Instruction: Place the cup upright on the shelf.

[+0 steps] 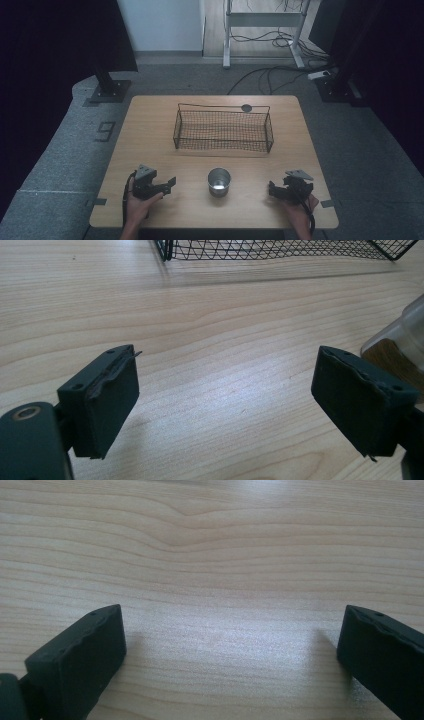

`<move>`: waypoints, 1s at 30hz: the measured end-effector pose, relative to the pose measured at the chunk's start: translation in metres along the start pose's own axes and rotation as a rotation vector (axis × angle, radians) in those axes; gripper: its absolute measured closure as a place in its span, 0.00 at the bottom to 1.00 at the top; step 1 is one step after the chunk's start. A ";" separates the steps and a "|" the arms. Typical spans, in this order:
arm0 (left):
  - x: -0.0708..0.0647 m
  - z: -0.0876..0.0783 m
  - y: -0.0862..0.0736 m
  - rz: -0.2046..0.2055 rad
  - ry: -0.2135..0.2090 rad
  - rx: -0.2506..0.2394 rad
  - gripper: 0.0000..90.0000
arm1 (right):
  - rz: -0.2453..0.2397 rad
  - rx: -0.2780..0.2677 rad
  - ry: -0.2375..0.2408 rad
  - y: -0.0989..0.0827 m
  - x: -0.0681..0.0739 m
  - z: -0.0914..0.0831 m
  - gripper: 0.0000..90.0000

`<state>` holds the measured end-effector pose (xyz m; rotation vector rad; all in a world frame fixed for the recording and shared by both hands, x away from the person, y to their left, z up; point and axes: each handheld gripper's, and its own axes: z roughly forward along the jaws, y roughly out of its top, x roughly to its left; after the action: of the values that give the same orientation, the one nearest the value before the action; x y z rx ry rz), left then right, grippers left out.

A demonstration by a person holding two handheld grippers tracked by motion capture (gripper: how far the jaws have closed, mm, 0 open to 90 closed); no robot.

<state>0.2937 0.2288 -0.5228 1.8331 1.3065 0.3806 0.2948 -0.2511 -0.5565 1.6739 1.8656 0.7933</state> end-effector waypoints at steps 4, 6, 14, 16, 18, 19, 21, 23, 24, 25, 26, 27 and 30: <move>0.003 -0.002 -0.001 -0.013 -0.003 0.001 0.14 | -0.002 0.000 0.000 0.001 0.000 0.001 0.00; 0.004 -0.003 -0.001 -0.017 -0.004 0.000 0.14 | -0.003 -0.001 0.002 0.001 0.000 0.001 0.00; -0.001 -0.005 -0.001 -0.015 -0.019 -0.007 0.14 | -0.005 -0.001 0.005 0.001 -0.001 0.001 0.00; -0.002 -0.008 0.000 -0.018 -0.020 -0.017 0.14 | -0.005 -0.001 0.005 0.001 -0.001 0.001 0.00; -0.002 -0.010 0.001 -0.019 -0.020 -0.024 0.14 | -0.008 -0.001 0.008 0.001 -0.001 0.001 0.00; -0.002 -0.011 0.001 -0.019 -0.022 -0.026 0.14 | -0.008 -0.001 0.009 0.001 0.000 0.001 0.00; -0.003 -0.013 0.002 -0.020 -0.028 -0.030 0.14 | -0.009 -0.001 0.009 0.001 0.000 0.001 0.00; -0.004 -0.015 0.003 -0.016 -0.031 -0.034 0.14 | -0.009 -0.001 0.009 0.001 0.000 0.001 0.00; -0.005 -0.016 0.003 -0.013 -0.033 -0.034 0.14 | -0.009 0.000 0.009 0.001 0.000 0.001 0.00; -0.006 -0.016 0.004 -0.010 -0.036 -0.037 0.14 | -0.009 -0.001 0.009 0.001 0.000 0.001 0.00; -0.007 -0.017 0.004 -0.007 -0.038 -0.038 0.13 | -0.009 -0.001 0.009 0.001 0.000 0.001 0.00; -0.008 -0.017 0.005 -0.005 -0.041 -0.037 0.13 | -0.009 -0.001 0.009 0.001 0.000 0.001 0.00; -0.011 -0.017 0.006 0.001 -0.051 -0.038 0.13 | -0.009 -0.001 0.009 0.001 0.000 0.001 0.00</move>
<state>0.2818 0.2265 -0.5052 1.8001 1.2550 0.3545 0.2961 -0.2515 -0.5565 1.6633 1.8777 0.7994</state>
